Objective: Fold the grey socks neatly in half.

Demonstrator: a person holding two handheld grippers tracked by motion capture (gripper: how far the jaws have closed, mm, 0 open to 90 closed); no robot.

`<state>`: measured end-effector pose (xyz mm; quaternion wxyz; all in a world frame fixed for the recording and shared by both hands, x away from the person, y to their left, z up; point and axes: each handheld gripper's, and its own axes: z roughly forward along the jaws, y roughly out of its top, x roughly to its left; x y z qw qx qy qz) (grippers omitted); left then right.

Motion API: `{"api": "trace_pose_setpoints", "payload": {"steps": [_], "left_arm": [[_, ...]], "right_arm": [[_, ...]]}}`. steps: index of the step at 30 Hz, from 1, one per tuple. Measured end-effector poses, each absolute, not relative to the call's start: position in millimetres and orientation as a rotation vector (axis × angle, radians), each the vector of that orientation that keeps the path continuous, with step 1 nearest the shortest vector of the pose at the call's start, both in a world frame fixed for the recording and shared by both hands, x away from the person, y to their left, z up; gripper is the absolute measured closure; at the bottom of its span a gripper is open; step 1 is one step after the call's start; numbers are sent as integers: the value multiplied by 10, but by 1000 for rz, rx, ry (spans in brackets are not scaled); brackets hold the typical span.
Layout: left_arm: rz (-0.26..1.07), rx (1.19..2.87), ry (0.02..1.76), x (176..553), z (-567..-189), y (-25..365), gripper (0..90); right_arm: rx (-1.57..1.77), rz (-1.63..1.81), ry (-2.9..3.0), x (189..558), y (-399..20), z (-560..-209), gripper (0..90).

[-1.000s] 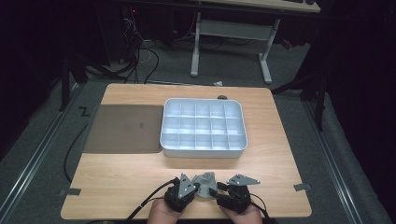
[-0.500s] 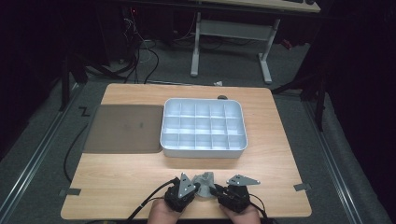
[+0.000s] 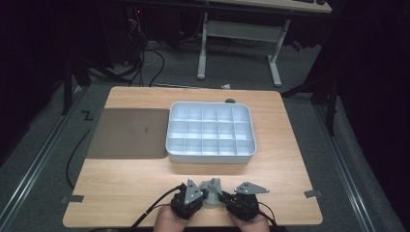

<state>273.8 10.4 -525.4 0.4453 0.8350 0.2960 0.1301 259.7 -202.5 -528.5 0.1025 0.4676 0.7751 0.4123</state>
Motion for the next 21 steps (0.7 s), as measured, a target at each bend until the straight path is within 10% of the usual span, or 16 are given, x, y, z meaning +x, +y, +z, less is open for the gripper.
{"api": "trace_pose_setpoints", "payload": {"steps": [21], "left_arm": [[325, 2107, 715, 2739, -5322, -10, 888]], "right_arm": [[1294, 1287, 2288, 2518, -1953, -5149, 826]]}}
